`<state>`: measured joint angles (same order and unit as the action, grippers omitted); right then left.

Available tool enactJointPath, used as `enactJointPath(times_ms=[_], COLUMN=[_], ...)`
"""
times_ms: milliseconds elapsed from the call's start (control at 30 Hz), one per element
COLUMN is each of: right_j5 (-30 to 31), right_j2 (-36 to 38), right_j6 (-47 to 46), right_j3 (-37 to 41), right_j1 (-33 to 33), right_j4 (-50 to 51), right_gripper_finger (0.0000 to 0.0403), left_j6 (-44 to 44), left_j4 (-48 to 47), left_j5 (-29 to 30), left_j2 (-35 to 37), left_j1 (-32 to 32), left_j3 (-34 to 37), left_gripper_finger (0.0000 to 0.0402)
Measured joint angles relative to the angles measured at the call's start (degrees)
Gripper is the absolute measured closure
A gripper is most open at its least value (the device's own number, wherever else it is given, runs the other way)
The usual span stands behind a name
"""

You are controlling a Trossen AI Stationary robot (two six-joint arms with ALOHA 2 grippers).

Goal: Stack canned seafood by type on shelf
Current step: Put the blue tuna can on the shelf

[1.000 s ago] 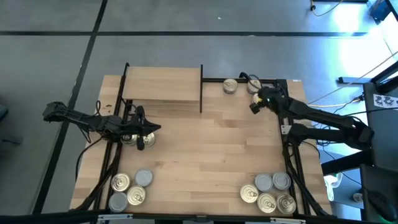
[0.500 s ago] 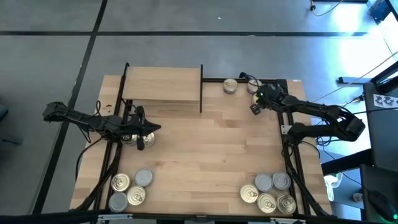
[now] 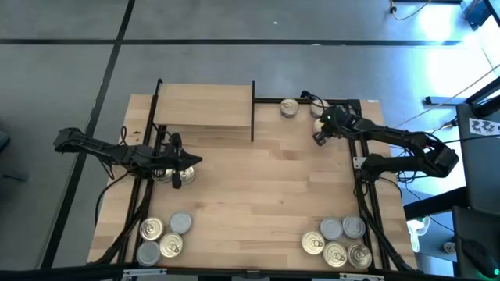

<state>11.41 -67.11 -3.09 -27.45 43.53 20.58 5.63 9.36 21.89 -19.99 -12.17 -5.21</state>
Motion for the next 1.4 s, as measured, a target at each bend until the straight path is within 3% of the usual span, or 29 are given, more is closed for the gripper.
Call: enactJointPath(times_ms=[233,567,767,1067,1400], right_j5=[-8.50,-14.12,-14.86,-14.47,-15.01], right_j2=[-0.02,-0.15,-0.70,-7.41,-14.69], right_j6=[-0.03,0.38,1.44,-1.59,-4.14], right_j3=[0.07,0.22,0.33,0.22,-0.73], right_j1=[-0.07,-0.94,-9.62,-21.66,-31.39], right_j4=[-1.04,-3.47,-5.41,-17.15,-30.01], right_gripper_finger=[0.0382,0.0382,0.0382,0.0382,0.0382], left_j6=[0.26,-0.01,-0.11,-2.44,-0.25], left_j4=[0.03,0.04,0.06,0.26,2.85], left_j5=[-0.01,-0.01,-0.02,-0.02,-0.02], left_j2=[0.00,0.00,0.00,-0.32,-6.27], left_j1=[0.01,0.01,0.01,0.01,0.01], left_j3=[0.02,0.07,0.09,0.09,0.11], left_gripper_finger=[0.0394,0.0394,0.0394,0.0394,0.0394])
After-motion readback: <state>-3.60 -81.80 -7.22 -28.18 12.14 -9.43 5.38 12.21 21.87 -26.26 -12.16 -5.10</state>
